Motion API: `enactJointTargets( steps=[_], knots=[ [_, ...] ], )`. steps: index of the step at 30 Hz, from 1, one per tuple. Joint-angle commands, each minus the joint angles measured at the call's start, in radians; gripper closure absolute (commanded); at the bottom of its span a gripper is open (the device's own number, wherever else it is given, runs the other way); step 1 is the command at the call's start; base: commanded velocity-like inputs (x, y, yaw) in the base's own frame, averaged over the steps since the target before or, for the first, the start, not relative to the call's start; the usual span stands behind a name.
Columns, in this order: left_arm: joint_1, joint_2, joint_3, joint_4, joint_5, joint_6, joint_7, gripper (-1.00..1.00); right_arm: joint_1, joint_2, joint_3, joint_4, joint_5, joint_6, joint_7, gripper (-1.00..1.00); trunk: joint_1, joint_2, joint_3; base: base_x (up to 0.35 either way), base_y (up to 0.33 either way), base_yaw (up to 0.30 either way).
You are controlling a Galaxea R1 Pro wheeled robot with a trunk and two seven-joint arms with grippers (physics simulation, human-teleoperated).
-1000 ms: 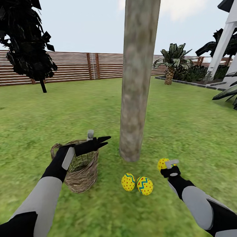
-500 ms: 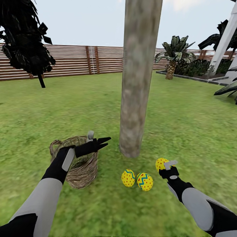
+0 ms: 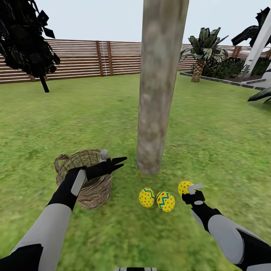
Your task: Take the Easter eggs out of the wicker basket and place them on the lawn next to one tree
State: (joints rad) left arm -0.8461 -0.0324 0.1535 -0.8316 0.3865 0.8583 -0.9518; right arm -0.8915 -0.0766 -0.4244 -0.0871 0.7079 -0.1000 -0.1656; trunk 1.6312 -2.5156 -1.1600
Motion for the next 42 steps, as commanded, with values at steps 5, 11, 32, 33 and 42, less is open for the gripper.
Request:
enactJointTargets(
  steps=[5,11,32,33,42],
  knots=[
    [-0.001,-0.001,0.003,0.000,0.000,0.005,-0.002,-1.00,-0.001,0.000,-0.009,0.002,0.008,-0.001,-0.003,1.00,0.002,-0.002,-0.020,0.000,0.000,0.000],
    [-0.001,-0.013,0.003,0.000,-0.001,0.004,-0.002,-1.00,-0.001,0.000,-0.010,0.002,0.008,-0.001,-0.004,1.00,0.005,-0.003,-0.043,0.000,0.000,0.000],
    [-0.001,-0.012,0.003,0.000,0.001,0.004,-0.011,-1.00,0.000,0.000,-0.010,0.003,0.008,-0.001,-0.003,1.00,0.006,-0.004,-0.059,0.142,0.000,0.000],
    [-0.001,-0.012,0.003,0.000,0.000,0.004,-0.011,-1.00,0.000,0.000,-0.010,0.003,0.008,-0.002,-0.003,1.00,0.006,-0.004,-0.059,0.023,0.000,0.000],
    [-0.001,-0.012,0.003,0.000,0.002,0.004,-0.012,-1.00,0.000,0.000,-0.010,0.003,0.008,-0.003,-0.004,1.00,0.010,-0.006,-0.086,0.002,0.000,0.000]
  ],
)
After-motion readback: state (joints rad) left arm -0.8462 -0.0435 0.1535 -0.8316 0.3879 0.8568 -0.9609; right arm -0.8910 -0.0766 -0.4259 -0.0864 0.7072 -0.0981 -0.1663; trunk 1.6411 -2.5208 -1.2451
